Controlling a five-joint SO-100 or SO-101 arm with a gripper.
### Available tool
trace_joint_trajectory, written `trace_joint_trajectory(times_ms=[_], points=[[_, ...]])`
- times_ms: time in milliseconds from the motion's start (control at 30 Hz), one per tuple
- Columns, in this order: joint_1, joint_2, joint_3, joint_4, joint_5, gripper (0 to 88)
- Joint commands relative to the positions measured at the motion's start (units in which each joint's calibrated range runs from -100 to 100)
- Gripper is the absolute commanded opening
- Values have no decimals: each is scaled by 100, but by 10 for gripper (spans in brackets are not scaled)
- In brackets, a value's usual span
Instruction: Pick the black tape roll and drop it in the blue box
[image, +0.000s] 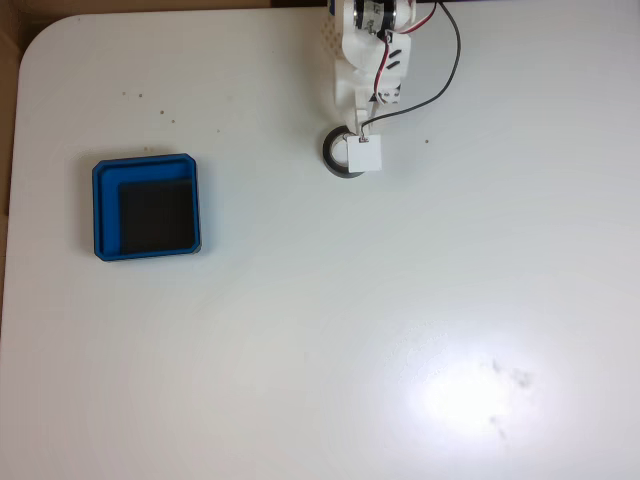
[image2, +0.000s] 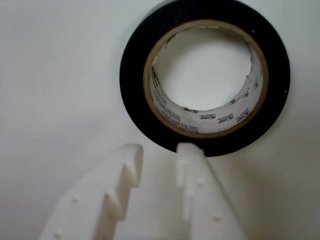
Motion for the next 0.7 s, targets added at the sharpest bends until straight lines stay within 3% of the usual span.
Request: trace_joint_trajectory(times_ms=[0,200,467,667], points=[[-6,30,-374,36,29,6],[-6,22,-356,28,46,22],[23,30,-356,28,55,157],[43,47,-383,-38,46,162]])
